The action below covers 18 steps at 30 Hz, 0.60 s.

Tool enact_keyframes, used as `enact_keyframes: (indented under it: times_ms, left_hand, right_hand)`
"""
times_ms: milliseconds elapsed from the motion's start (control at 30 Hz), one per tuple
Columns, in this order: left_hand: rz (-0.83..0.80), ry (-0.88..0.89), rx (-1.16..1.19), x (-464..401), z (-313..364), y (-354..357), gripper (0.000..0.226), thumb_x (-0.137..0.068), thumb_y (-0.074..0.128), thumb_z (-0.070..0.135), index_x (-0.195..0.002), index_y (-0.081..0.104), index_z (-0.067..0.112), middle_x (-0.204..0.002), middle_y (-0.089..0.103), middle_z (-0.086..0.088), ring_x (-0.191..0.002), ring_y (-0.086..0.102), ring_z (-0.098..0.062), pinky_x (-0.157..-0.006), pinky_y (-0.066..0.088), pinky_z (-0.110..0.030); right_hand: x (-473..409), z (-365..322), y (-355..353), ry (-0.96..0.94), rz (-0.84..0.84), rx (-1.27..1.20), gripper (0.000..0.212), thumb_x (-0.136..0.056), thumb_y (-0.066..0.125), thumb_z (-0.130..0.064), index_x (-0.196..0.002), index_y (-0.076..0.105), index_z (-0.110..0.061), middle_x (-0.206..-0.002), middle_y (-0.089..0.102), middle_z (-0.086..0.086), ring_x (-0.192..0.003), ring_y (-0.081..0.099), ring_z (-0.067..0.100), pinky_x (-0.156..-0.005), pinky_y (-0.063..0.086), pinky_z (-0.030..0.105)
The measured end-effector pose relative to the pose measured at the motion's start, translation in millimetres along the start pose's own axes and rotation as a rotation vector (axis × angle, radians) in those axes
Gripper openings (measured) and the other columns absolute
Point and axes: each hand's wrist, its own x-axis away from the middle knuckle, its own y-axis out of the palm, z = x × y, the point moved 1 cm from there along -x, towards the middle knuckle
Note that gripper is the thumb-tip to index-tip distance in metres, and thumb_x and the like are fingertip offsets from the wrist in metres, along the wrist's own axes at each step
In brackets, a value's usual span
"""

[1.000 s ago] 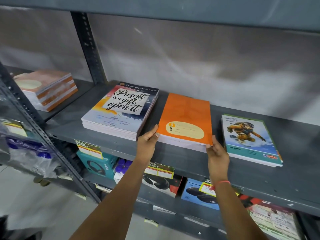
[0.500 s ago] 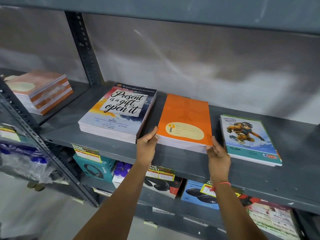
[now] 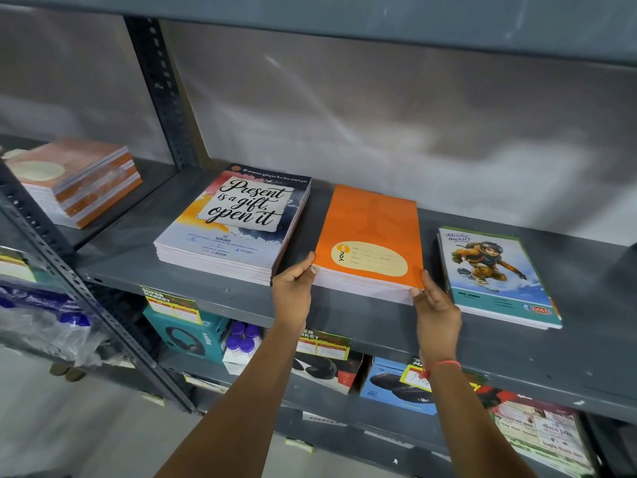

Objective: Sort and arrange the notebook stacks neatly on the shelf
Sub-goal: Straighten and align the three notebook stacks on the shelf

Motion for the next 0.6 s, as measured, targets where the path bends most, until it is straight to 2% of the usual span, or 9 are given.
enact_keyframes:
  times_ms: [133, 267, 433, 600]
  left_hand:
    - [0.006, -0.001, 0.016, 0.6, 1.1, 0.0, 0.033, -0.085, 0.057, 0.0, -0.118, 0.058, 0.0, -0.124, 0.062, -0.014, -0.104, 0.057, -0.01, -0.097, 0.042, -0.02]
    - [-0.022, 0.007, 0.005, -1.4, -0.7, -2.8, 0.033, -0.087, 0.053, -0.003, -0.119, 0.057, 0.0, -0.126, 0.06, -0.012, -0.108, 0.056, -0.01, -0.086, 0.045, -0.007]
    - [-0.005, -0.012, 0.005, -0.5, 0.0, -2.9, 0.032, -0.087, 0.051, -0.005, -0.118, 0.058, 0.001, -0.124, 0.061, -0.012, -0.106, 0.056, -0.01, -0.099, 0.04, -0.021]
    - [0.009, 0.002, 0.015, -1.5, -0.3, -2.1, 0.031, -0.087, 0.052, -0.005, -0.116, 0.059, 0.0, -0.123, 0.062, -0.013, -0.104, 0.057, -0.01, -0.093, 0.045, -0.017]
  right_hand:
    - [0.4, -0.4, -0.8, 0.004, -0.001, 0.014, 0.042, -0.087, 0.058, -0.008, -0.129, 0.054, -0.012, -0.13, 0.059, 0.005, -0.109, 0.051, 0.01, -0.096, 0.035, 0.021]
    - [0.9, -1.2, -1.0, 0.004, -0.002, 0.03, 0.042, -0.087, 0.058, -0.005, -0.129, 0.054, -0.01, -0.13, 0.059, 0.007, -0.11, 0.051, 0.011, -0.102, 0.035, 0.026]
    - [1.3, -1.3, 0.2, -0.001, 0.02, 0.049, 0.04, -0.087, 0.058, -0.004, -0.127, 0.056, -0.009, -0.128, 0.06, 0.007, -0.107, 0.052, 0.01, -0.099, 0.035, 0.022]
    - [1.0, -0.8, -0.9, -0.002, 0.032, 0.079, 0.039, -0.087, 0.058, -0.003, -0.126, 0.057, -0.01, -0.127, 0.061, 0.007, -0.106, 0.053, 0.01, -0.104, 0.037, 0.026]
